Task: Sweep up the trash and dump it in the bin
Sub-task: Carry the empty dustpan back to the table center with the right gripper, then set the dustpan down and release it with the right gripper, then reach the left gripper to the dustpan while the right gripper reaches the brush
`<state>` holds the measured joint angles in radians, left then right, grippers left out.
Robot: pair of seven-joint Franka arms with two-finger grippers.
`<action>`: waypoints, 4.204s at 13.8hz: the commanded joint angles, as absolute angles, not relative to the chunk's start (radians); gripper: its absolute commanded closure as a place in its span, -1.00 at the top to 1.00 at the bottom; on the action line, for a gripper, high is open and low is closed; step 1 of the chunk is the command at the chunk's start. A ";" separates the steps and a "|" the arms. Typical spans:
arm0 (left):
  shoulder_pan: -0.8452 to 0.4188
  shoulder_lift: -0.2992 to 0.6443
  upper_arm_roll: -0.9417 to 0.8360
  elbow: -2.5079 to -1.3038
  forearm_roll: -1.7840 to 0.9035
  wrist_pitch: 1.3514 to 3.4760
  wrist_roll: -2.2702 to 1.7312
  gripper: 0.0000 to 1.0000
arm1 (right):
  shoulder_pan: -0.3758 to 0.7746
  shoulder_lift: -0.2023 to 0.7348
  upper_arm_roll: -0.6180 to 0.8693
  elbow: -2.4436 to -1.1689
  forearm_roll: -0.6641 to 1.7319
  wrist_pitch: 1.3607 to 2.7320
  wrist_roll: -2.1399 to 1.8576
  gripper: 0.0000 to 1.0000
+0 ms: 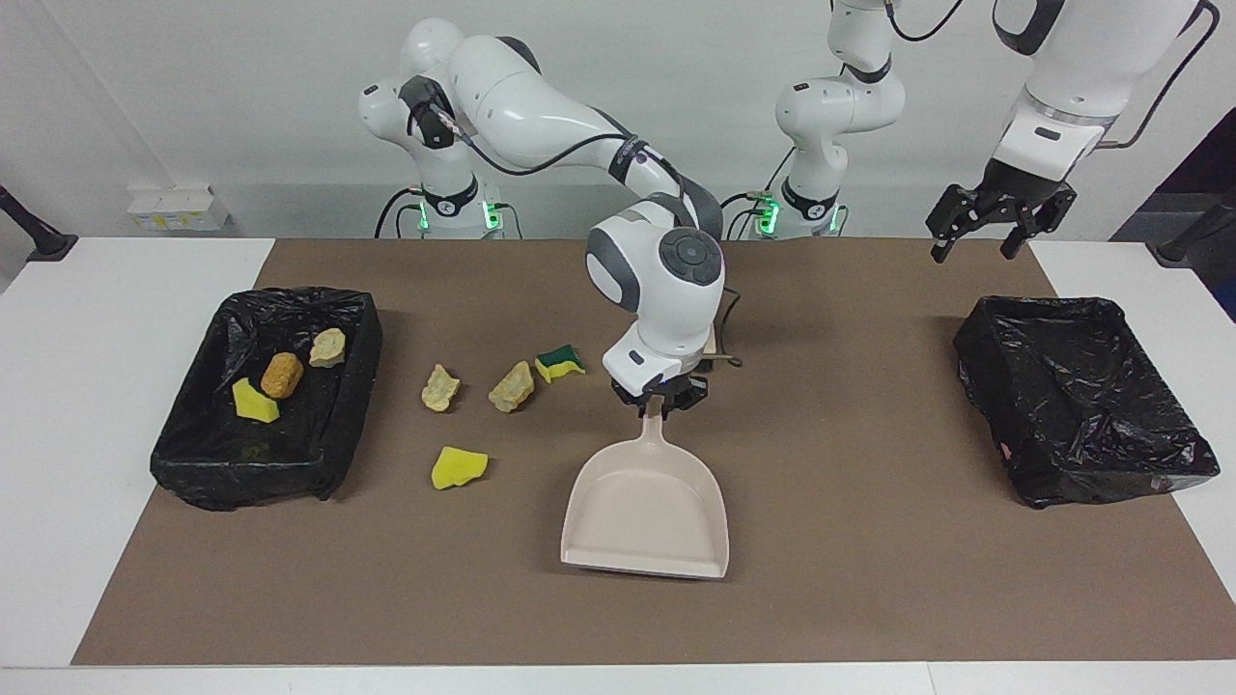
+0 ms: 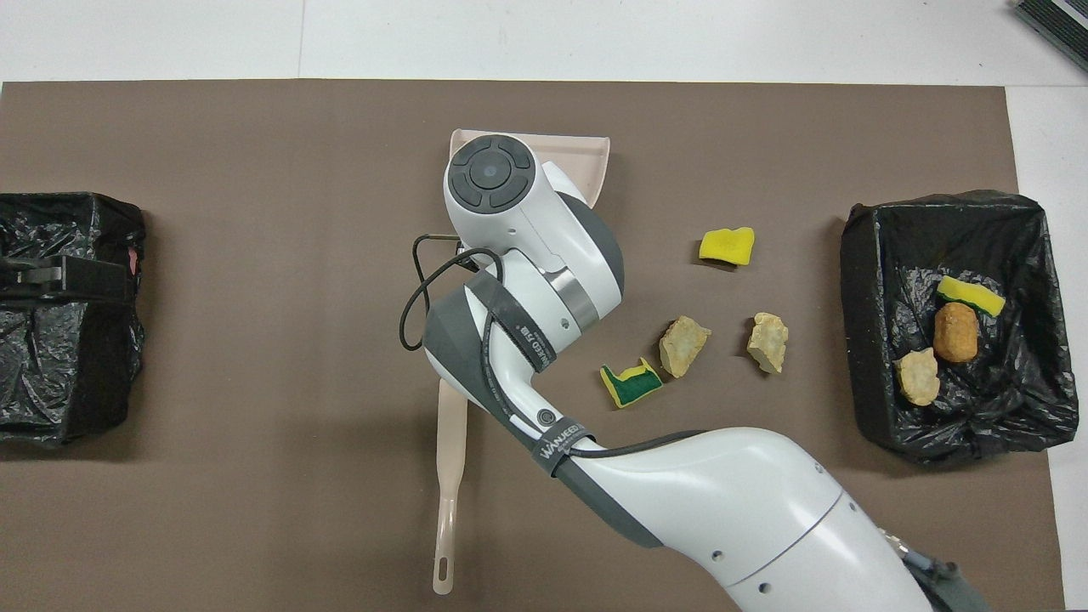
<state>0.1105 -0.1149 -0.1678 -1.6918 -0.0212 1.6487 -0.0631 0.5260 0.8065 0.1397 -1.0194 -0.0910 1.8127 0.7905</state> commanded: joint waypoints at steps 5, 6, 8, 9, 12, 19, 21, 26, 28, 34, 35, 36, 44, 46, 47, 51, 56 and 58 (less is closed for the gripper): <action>0.120 -0.129 -0.167 -1.697 -0.032 1.635 -0.057 1.00 | 0.552 0.854 0.159 -0.974 0.006 1.903 0.828 -1.00; 0.120 -0.127 -0.167 -1.698 -0.034 1.635 -0.057 1.00 | 0.555 0.856 0.178 -0.974 0.006 1.905 0.828 -1.00; 0.120 -0.129 -0.167 -1.698 -0.032 1.635 -0.055 1.00 | 0.557 0.871 0.187 -0.976 0.006 1.933 0.828 -1.00; 0.120 -0.129 -0.167 -1.698 -0.032 1.635 -0.055 1.00 | 0.557 0.882 0.193 -0.976 0.006 1.950 0.828 -1.00; 0.120 -0.129 -0.167 -1.698 -0.032 1.635 -0.055 1.00 | 0.557 0.884 0.202 -0.980 0.006 1.954 0.830 -0.82; 0.120 -0.127 -0.167 -1.698 -0.032 1.637 -0.057 1.00 | 0.554 0.822 0.202 -1.006 0.017 1.934 0.831 0.50; 0.120 -0.126 -0.167 -1.698 -0.031 1.637 -0.057 1.00 | 0.549 0.734 0.202 -1.092 0.017 1.914 0.833 0.66; 0.118 -0.133 -0.167 -1.746 -0.032 1.683 -0.072 1.00 | 0.610 0.513 0.204 -1.388 0.017 1.911 0.905 0.82; 0.115 -0.135 -0.167 -1.770 -0.031 1.710 -0.066 1.00 | 0.667 0.422 0.206 -1.532 0.018 1.925 0.971 0.80; 0.100 -0.100 -0.176 -1.789 -0.032 1.790 -0.077 1.00 | 0.782 0.189 0.207 -1.954 0.084 2.081 1.049 0.75; 0.094 -0.083 -0.186 -1.781 -0.032 1.808 -0.078 1.00 | 0.801 0.158 0.207 -2.006 0.103 2.106 1.045 0.75; 0.060 -0.059 -0.193 -1.773 -0.032 1.822 -0.103 1.00 | 0.813 0.144 0.207 -2.046 0.113 2.132 1.046 0.71; -0.138 0.115 -0.193 -1.752 -0.031 2.041 -0.242 1.00 | 0.831 0.178 0.207 -2.072 0.204 2.272 1.046 0.38; -0.208 0.191 -0.192 -1.750 -0.006 2.094 -0.364 1.00 | 0.827 0.189 0.206 -2.071 0.230 2.307 1.042 0.25; -0.244 0.230 -0.192 -1.752 0.017 2.123 -0.426 1.00 | 0.827 0.189 0.206 -2.071 0.230 2.304 1.042 0.19; -0.305 0.313 -0.195 -1.773 0.031 2.201 -0.476 1.00 | 0.815 0.190 0.206 -2.071 0.235 2.298 1.040 -0.45; -0.316 0.327 -0.195 -1.824 0.028 2.241 -0.447 1.00 | 0.801 0.199 0.204 -2.057 0.233 2.292 1.043 -1.00; -0.322 0.330 -0.195 -1.848 0.028 2.241 -0.430 1.00 | 0.796 0.192 0.201 -2.057 0.233 2.290 1.049 -1.00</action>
<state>-0.3069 0.3363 -0.2080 -1.8098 0.0123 2.2131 -0.4442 0.8101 0.1941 0.1983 -2.0570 0.2140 2.2761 1.0353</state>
